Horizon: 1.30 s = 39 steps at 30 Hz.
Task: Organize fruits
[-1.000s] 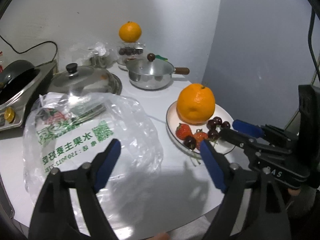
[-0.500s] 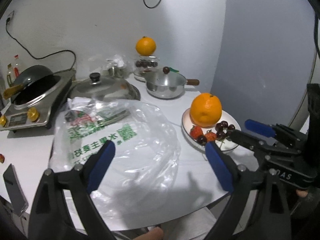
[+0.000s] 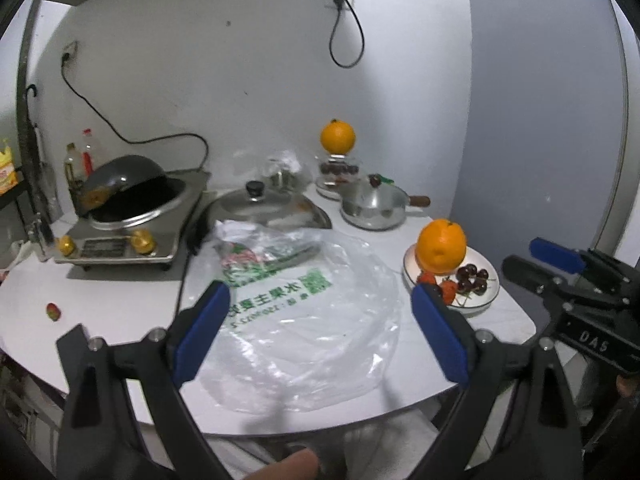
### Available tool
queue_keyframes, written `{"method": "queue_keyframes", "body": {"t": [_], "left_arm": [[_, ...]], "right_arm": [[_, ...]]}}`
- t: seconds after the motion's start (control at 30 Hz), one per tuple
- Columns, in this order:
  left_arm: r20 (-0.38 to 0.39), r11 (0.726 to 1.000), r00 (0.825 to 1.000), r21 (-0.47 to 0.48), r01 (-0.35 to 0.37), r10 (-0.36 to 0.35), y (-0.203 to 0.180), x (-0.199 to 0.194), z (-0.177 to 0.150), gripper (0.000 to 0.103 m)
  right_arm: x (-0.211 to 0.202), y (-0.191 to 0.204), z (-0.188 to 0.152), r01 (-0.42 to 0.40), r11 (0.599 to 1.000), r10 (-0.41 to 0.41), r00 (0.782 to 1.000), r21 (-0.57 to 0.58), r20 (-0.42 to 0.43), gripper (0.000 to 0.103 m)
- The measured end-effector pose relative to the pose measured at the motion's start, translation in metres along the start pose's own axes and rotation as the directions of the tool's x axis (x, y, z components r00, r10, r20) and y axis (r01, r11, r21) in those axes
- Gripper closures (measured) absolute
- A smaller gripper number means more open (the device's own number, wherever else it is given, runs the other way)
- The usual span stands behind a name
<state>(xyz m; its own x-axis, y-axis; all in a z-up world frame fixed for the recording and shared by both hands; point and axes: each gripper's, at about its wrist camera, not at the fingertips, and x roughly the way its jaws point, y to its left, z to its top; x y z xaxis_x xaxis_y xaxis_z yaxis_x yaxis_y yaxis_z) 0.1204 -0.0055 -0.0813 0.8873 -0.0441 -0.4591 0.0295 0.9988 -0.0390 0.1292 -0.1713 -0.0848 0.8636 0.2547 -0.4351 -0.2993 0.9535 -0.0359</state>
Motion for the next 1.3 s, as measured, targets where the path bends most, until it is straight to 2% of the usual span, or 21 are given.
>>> {"method": "queue_keyframes", "body": {"t": [0.17, 0.3, 0.57, 0.9, 1.3], "left_arm": [[0.058, 0.999, 0.998, 0.000, -0.037, 0.037, 0.008, -0.035, 0.000, 0.010], [0.071, 0.998, 0.995, -0.007, -0.068, 0.068, 0.014, -0.057, 0.001, 0.010], [0.145, 0.993, 0.982, -0.016, -0.120, 0.121, 0.023, -0.096, 0.009, 0.010], [0.183, 0.992, 0.975, -0.016, -0.127, 0.128, 0.021, -0.111, 0.017, 0.010], [0.182, 0.993, 0.976, -0.020, -0.116, 0.118, 0.020, -0.113, 0.018, 0.010]], "right_arm": [[-0.027, 0.018, 0.007, 0.019, 1.000, -0.018, 0.998, -0.017, 0.054, 0.046], [-0.049, 0.033, 0.012, 0.021, 0.999, -0.017, 0.995, -0.036, 0.097, 0.045], [-0.082, 0.043, 0.022, 0.039, 0.998, -0.029, 0.985, -0.054, 0.168, 0.041], [-0.094, 0.047, 0.026, 0.043, 0.997, -0.029, 0.979, -0.065, 0.201, 0.040], [-0.095, 0.046, 0.026, 0.040, 0.997, -0.026, 0.979, -0.064, 0.203, 0.040]]}}
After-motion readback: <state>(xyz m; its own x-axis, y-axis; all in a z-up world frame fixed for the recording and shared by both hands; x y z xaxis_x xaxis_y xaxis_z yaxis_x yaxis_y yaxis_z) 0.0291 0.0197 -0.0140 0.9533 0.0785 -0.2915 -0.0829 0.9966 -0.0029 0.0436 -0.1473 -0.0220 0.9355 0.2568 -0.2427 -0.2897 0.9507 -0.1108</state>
